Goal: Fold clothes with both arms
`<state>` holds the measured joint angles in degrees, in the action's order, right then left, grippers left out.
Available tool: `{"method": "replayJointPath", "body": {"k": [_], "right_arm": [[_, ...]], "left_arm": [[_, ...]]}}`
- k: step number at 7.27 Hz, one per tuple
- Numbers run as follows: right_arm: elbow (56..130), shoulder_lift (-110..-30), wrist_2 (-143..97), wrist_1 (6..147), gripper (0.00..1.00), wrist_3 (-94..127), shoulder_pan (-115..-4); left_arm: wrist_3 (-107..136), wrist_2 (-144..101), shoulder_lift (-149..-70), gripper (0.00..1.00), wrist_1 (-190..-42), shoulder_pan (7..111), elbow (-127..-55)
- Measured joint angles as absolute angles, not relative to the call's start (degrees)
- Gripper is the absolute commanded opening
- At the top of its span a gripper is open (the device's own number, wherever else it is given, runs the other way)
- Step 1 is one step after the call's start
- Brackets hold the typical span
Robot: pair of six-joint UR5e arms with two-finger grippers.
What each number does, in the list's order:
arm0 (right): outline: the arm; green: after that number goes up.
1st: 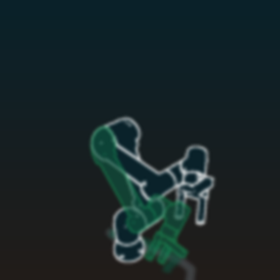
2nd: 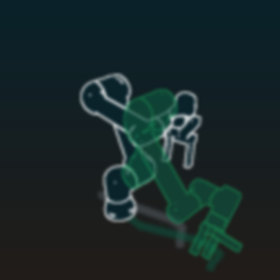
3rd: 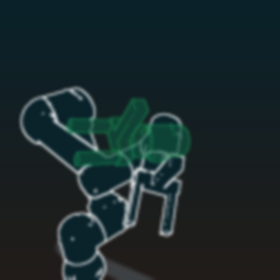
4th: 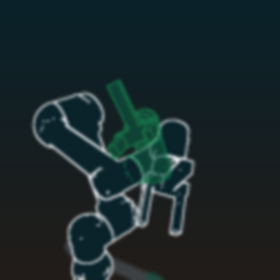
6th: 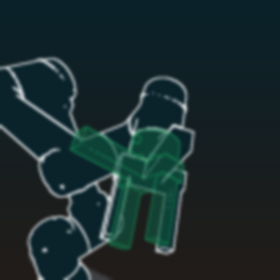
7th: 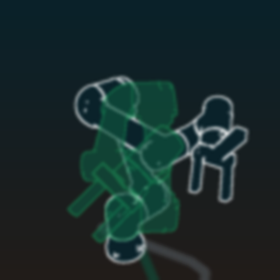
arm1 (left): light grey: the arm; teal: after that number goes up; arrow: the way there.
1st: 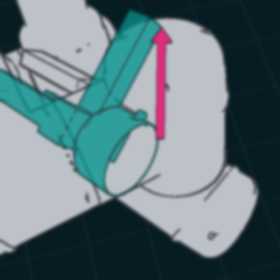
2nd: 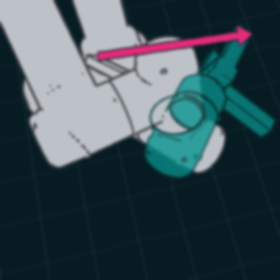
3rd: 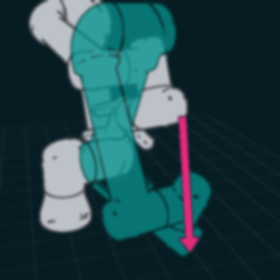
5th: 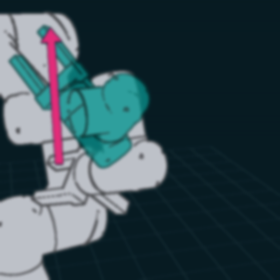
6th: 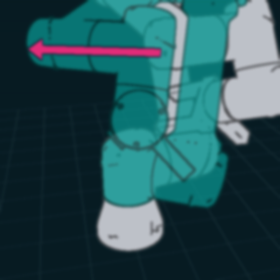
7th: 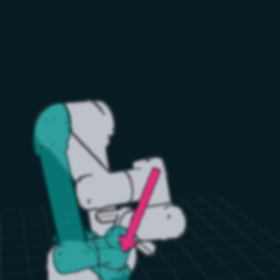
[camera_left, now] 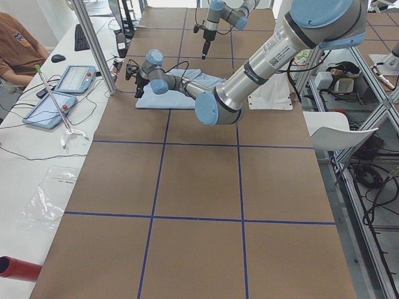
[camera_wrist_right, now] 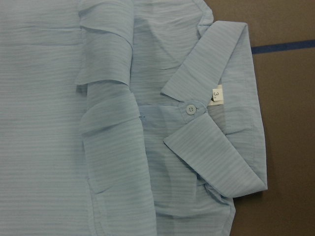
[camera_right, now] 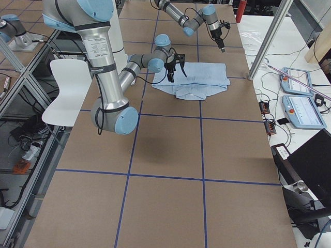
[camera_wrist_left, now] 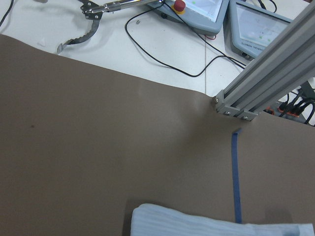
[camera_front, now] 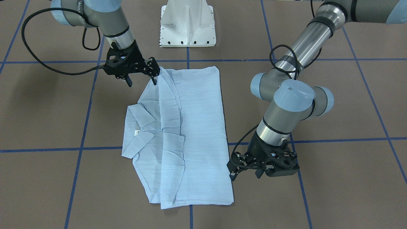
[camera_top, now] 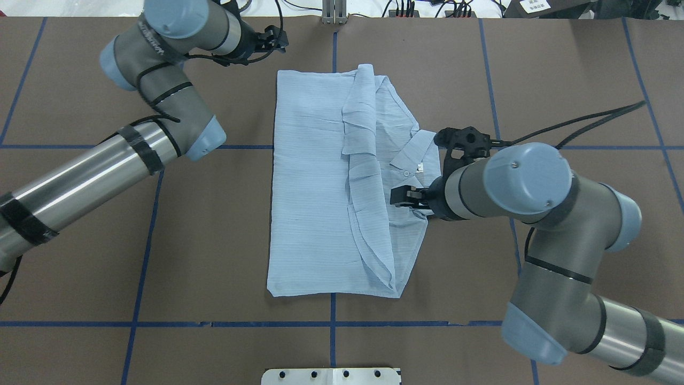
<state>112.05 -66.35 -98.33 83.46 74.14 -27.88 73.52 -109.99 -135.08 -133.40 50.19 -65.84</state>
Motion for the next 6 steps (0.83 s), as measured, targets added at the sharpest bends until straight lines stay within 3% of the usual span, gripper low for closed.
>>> {"method": "replayJointPath", "body": {"k": [3,6], "right_arm": [[107.6,-62.0,-90.9,86.9,1.0,67.8,-21.1],[106.8,-60.9,-88.6,87.8,1.0,62.9,-16.6]], "left_arm": [[67.3,-114.5,-123.7,1.0,-124.3,51.3,-83.0],[65.6,-114.7,-121.4,1.0,-121.7,51.4,-86.8]]}}
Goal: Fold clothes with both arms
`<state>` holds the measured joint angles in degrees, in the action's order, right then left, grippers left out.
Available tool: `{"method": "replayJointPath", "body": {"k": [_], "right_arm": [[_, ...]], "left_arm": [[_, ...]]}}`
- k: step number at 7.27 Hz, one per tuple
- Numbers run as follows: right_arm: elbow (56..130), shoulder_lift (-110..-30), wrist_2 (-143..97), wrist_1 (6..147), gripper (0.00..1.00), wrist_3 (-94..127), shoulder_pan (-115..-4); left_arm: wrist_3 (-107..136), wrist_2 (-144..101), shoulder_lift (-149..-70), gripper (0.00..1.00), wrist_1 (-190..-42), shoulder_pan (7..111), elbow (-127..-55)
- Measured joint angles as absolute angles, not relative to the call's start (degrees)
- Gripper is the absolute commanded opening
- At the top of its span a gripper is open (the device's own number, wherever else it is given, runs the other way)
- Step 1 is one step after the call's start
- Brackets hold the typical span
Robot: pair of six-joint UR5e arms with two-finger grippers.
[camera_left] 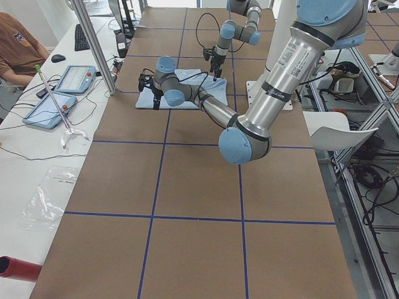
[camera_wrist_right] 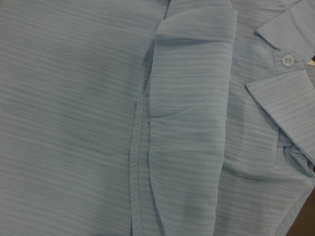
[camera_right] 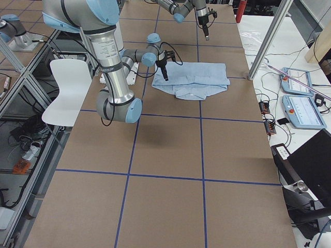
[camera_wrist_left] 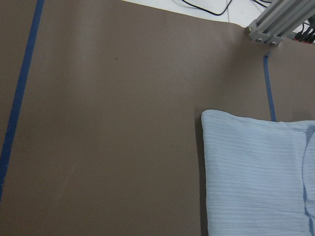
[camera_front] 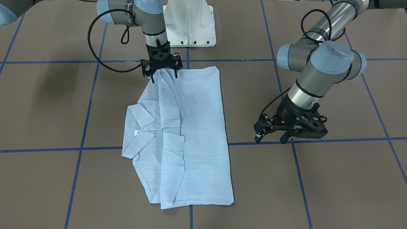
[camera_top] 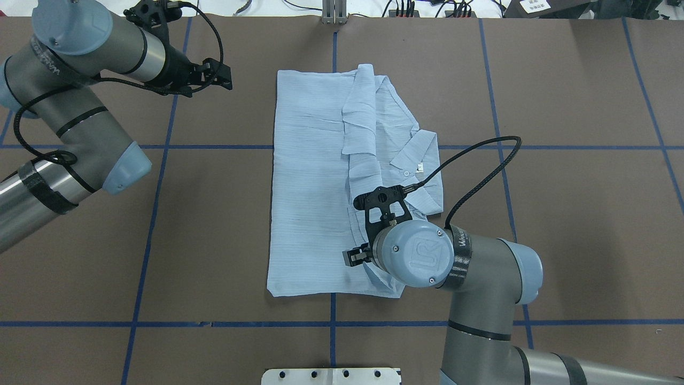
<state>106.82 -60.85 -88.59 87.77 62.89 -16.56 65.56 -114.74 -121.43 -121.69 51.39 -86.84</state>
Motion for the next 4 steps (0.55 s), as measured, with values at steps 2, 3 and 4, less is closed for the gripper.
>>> {"method": "replayJointPath", "body": {"k": [2,3,4], "right_arm": [[105.3,-60.7,-87.5,88.0,1.0,60.9,-15.3],[104.7,-60.8,-87.0,88.1,1.0,59.7,-15.1],[104.2,-60.8,-86.8,88.1,1.0,59.1,-14.9]], "left_arm": [[65.5,-114.7,-121.1,1.0,-122.0,51.2,-86.7],[65.5,-114.7,-121.0,1.0,-122.2,51.1,-86.5],[65.5,-114.6,-121.0,1.0,-122.3,51.0,-86.4]]}}
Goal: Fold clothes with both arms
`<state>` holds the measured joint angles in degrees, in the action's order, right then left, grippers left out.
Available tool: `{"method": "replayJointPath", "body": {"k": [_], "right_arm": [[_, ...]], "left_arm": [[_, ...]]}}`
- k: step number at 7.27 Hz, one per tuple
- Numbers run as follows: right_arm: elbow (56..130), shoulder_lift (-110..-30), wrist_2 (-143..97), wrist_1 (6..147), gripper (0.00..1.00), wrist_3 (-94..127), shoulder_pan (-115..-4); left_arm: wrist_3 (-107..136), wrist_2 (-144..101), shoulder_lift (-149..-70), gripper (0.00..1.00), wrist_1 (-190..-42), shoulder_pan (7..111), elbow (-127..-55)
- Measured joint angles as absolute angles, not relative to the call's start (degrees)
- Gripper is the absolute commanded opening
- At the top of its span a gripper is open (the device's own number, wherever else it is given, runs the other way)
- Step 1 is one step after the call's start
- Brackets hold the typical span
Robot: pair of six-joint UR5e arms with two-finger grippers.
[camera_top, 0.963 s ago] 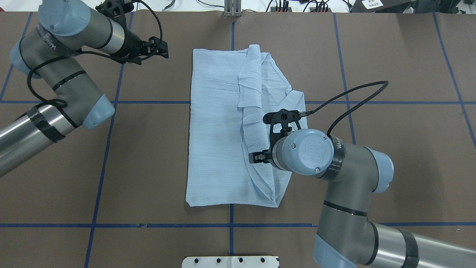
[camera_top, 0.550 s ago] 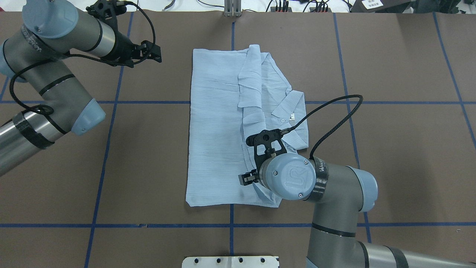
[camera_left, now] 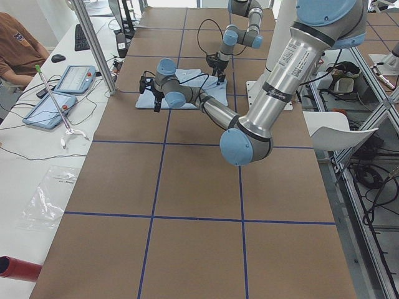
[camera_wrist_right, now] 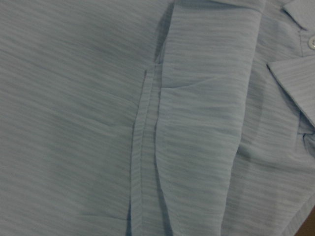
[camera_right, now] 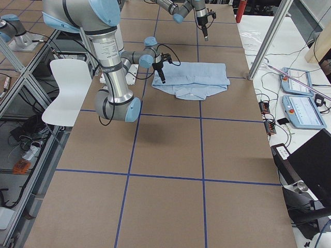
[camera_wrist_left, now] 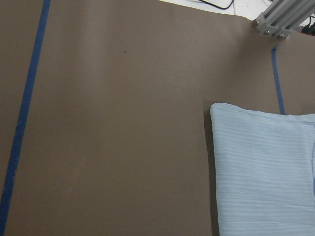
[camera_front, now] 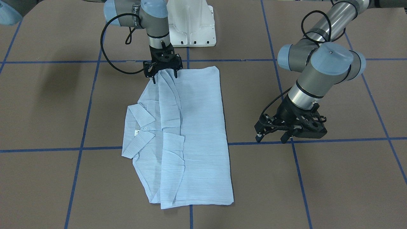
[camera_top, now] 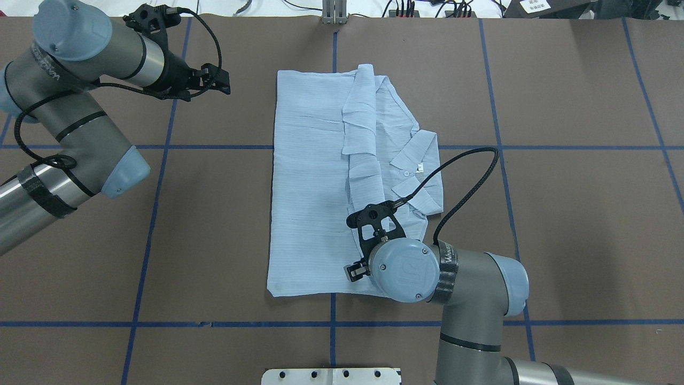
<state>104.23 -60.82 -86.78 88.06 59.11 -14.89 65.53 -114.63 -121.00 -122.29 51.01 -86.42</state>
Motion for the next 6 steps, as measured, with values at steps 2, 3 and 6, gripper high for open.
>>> {"method": "replayJointPath", "body": {"k": [2,3,6], "right_arm": [[103.0,-60.9,-86.7,88.1,1.0,58.8,-14.7],[102.6,-61.0,-86.7,88.1,1.0,58.7,-14.7],[102.7,-61.6,-87.1,89.5,1.0,57.8,-16.5]], "left_arm": [[65.6,-114.7,-121.1,1.0,-122.3,50.9,-86.4],[65.6,-114.7,-121.2,1.0,-122.3,50.9,-86.4],[66.0,-114.7,-121.8,1.0,-122.3,50.7,-85.9]]}}
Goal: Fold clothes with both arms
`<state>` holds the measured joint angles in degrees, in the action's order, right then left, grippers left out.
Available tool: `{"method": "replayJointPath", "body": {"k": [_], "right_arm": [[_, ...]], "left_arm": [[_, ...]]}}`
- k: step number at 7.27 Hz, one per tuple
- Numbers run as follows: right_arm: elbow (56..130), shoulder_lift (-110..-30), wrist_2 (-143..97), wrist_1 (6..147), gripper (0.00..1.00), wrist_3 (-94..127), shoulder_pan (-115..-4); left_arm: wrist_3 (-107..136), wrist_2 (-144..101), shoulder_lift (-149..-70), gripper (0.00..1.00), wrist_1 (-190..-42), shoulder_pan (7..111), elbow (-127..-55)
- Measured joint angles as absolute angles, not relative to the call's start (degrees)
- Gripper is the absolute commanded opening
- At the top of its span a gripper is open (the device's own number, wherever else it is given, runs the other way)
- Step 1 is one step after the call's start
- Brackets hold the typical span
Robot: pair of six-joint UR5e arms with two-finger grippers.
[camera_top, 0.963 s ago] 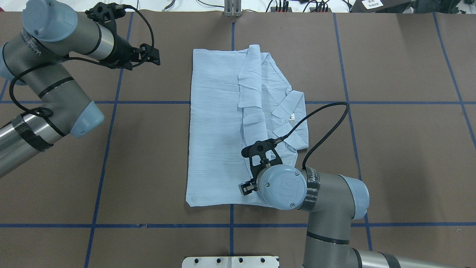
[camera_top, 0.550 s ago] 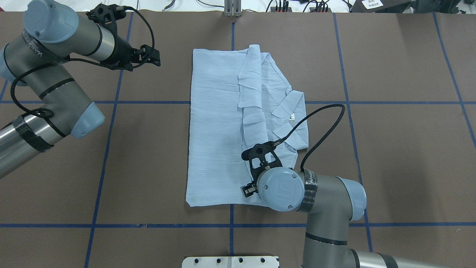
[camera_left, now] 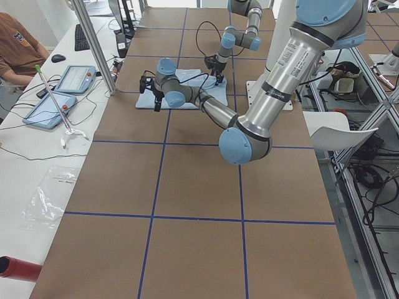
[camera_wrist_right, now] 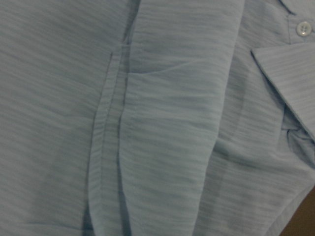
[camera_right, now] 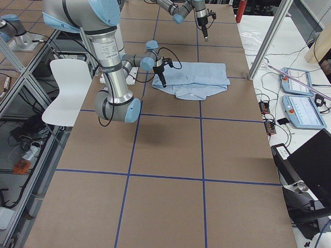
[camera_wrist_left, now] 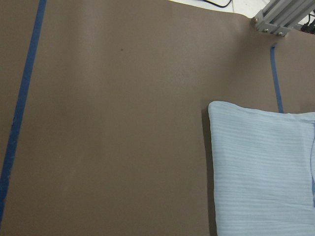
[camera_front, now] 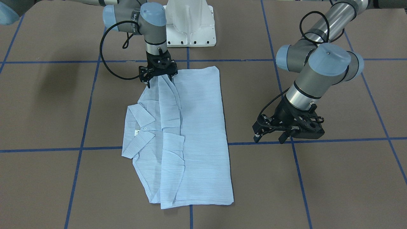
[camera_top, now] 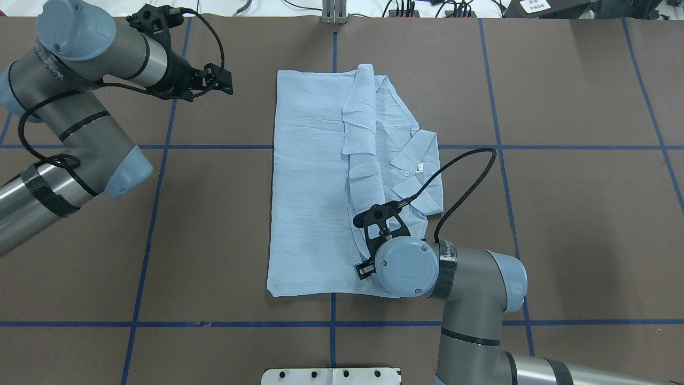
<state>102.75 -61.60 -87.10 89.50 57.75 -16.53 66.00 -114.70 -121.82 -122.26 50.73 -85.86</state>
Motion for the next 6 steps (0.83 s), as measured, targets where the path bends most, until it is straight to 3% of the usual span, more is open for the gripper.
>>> {"method": "replayJointPath", "body": {"k": [6], "right_arm": [[116.8,-80.2,-90.3,89.8,1.0,54.4,-23.2]], "left_arm": [[66.3,-114.8,-124.2,1.0,-121.6,50.5,-85.7]]}}
